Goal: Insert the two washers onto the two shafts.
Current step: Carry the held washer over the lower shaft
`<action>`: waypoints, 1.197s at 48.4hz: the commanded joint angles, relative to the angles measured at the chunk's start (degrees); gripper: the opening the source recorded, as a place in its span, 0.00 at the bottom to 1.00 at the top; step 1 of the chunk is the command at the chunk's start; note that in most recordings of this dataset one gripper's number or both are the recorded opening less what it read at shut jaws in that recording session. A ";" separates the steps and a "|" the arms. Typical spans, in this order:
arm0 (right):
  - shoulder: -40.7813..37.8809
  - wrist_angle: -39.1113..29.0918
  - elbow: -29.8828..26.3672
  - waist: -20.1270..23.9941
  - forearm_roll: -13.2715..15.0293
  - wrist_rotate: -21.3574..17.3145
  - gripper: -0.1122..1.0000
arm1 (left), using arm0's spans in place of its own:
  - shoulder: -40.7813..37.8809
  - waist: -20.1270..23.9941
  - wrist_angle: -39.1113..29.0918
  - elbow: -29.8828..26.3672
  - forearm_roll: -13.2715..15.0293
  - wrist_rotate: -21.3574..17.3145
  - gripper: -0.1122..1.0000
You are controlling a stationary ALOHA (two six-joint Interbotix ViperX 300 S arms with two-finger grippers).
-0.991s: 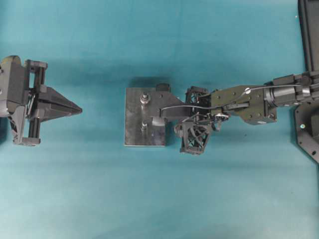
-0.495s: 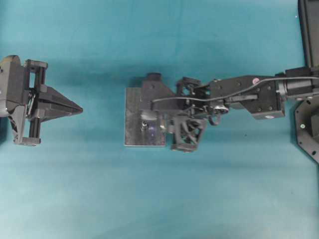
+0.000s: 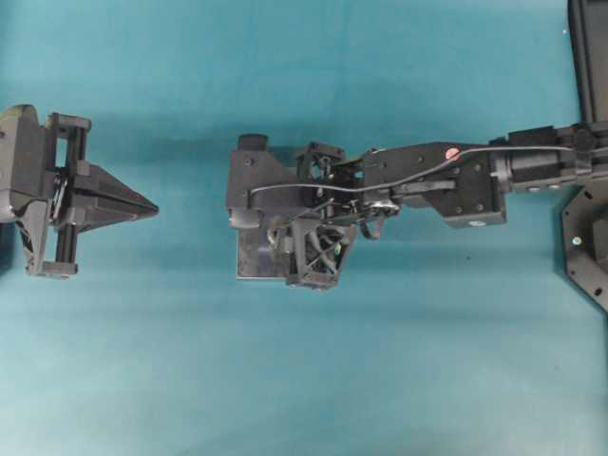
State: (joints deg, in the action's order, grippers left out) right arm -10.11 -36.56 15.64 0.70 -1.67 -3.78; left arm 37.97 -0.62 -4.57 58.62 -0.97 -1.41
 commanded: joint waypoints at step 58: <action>-4.92 -4.92 -5.89 1.85 -1.41 1.58 0.72 | 0.00 -0.09 0.53 -0.70 -0.09 0.09 0.10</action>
State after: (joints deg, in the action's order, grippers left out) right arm -16.35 -41.40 11.25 1.32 -2.37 -2.72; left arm 37.97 -0.62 -4.57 58.62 -0.97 -1.41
